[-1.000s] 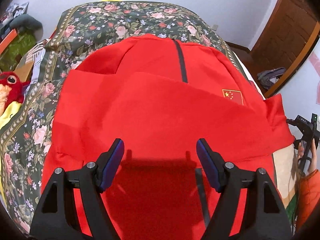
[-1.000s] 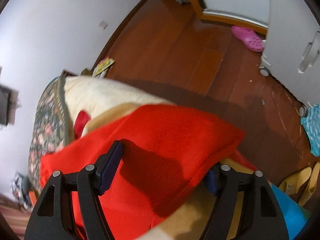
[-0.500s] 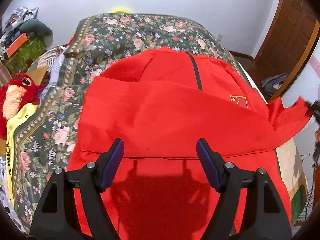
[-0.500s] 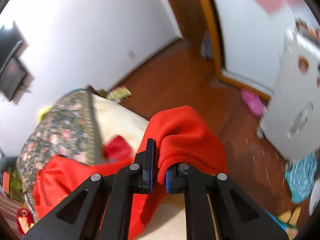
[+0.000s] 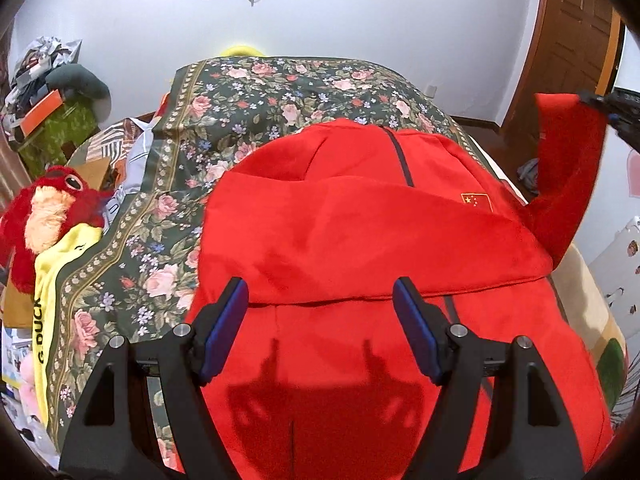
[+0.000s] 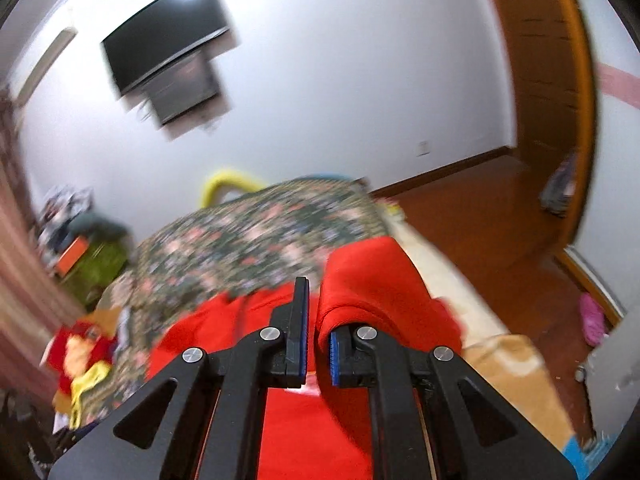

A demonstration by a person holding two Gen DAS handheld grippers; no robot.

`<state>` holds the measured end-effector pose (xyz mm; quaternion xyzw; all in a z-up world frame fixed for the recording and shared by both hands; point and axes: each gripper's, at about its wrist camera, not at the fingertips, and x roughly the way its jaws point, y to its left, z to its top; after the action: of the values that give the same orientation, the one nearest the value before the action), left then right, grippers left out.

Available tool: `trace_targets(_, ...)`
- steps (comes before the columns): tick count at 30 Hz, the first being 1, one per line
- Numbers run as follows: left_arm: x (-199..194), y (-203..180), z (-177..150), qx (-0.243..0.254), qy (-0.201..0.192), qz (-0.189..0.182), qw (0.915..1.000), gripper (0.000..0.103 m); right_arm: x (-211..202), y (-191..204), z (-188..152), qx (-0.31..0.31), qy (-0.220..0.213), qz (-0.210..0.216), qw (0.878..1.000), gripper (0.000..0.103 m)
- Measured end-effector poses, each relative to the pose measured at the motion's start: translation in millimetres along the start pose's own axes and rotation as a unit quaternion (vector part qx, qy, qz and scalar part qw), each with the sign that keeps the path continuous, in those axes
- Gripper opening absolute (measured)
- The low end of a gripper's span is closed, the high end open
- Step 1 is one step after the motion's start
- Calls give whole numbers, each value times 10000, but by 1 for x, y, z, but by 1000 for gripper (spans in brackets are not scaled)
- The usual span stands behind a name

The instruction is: Fold large clothes

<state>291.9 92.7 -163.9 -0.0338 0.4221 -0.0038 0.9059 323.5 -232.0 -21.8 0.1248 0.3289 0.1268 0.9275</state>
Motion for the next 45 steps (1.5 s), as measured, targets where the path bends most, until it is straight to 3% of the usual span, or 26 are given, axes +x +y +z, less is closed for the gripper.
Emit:
trace_targets(6,2,28,-12,-215,70,84,9997,74,65,47,-49,87,1113,551,9922,7)
trace_targets(13,12,54,-30,-453,314,153,9984,74,126,85,-122,-220,2316,441,9716,7)
trace_targets(20,20,52,-38,-426,516,198,9976,74,139,85,-155,-403,3214,328,9455,12)
trace_targets(21,20,51,-38,-402,523,198,9976,74,139,84,-157,-422,3354,356,9405,16)
trace_targets(23,19,45,-36,-344,536,182,9978,74,137,83,-158,-406,3551,501,9326,45)
trace_targets(24,19,43,-35,-322,534,173,9979,74,132,82,-157,-411,3616,648,9292,51)
trace_targets(25,17,39,-32,-296,524,160,9981,74,129,83,-157,-456,3653,706,9271,56)
trace_targets(30,8,14,-17,-79,399,82,9991,74,104,73,-151,-707,3712,925,9212,57)
trace_targets(37,7,-46,17,407,273,-141,9987,74,60,27,-121,-1018,2847,319,9527,57)
trace_targets(42,27,-109,40,914,285,-524,9940,74,30,-19,-102,-931,2255,-110,9697,57)
trace_targets(45,48,-141,50,1091,454,-718,9904,74,14,-51,-95,-699,1947,-402,9775,68)
